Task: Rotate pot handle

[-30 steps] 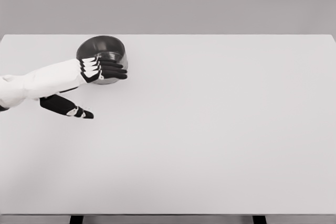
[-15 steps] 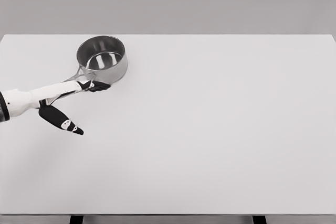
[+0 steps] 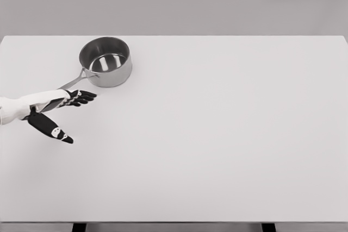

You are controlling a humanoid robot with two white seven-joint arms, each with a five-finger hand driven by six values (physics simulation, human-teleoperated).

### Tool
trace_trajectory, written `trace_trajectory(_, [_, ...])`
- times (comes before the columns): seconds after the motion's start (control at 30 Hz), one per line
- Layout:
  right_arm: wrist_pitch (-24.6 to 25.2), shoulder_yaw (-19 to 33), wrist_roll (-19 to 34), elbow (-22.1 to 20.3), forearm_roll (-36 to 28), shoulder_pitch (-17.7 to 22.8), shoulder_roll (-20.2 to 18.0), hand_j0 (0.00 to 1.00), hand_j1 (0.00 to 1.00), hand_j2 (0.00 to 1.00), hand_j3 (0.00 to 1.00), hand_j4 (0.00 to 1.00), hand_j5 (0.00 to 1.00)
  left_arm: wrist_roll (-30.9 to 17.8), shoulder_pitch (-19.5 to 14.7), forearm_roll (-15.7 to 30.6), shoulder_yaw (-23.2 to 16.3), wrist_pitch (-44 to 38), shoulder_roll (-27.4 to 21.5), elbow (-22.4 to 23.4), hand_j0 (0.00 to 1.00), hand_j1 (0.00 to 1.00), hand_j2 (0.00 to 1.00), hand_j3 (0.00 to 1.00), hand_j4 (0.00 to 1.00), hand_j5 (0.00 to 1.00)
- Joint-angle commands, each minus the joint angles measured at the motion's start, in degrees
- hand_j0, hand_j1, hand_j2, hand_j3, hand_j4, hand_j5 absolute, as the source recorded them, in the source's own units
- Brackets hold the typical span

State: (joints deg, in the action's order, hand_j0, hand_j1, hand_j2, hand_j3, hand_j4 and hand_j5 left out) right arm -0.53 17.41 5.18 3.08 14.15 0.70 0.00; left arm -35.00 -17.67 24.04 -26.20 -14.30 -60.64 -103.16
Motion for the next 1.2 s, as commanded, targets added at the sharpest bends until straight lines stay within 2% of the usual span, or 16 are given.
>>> trace_trajectory(0.0, [0.0,0.0,0.01,0.0,0.0,0.0,0.0,1.0,1.0,1.0,1.0,1.0,1.0,0.0,-0.09,-0.13,0.1,-0.55,-0.27,-0.02,1.0,1.0,1.0,1.0,1.0,1.0])
trace_trajectory(0.53, [0.0,0.0,0.01,0.0,0.0,0.0,0.0,1.0,1.0,1.0,1.0,1.0,1.0,0.0,-0.09,-6.46,0.71,-0.55,-0.36,1.12,1.0,1.0,1.0,1.0,1.0,1.0])
trace_trajectory(1.03, [0.0,0.0,0.01,0.08,0.0,0.0,0.0,1.0,1.0,1.0,1.0,1.0,1.0,0.0,-0.09,-9.89,0.8,-0.55,-0.27,4.55,1.0,1.0,1.0,1.0,1.0,1.0])
trace_trajectory(1.17, [0.0,0.0,0.01,0.0,0.0,0.0,0.0,1.0,1.0,1.0,1.0,1.0,1.0,0.0,-0.7,-10.85,0.89,-0.55,-0.27,7.71,1.0,1.0,1.0,1.0,1.0,1.0])
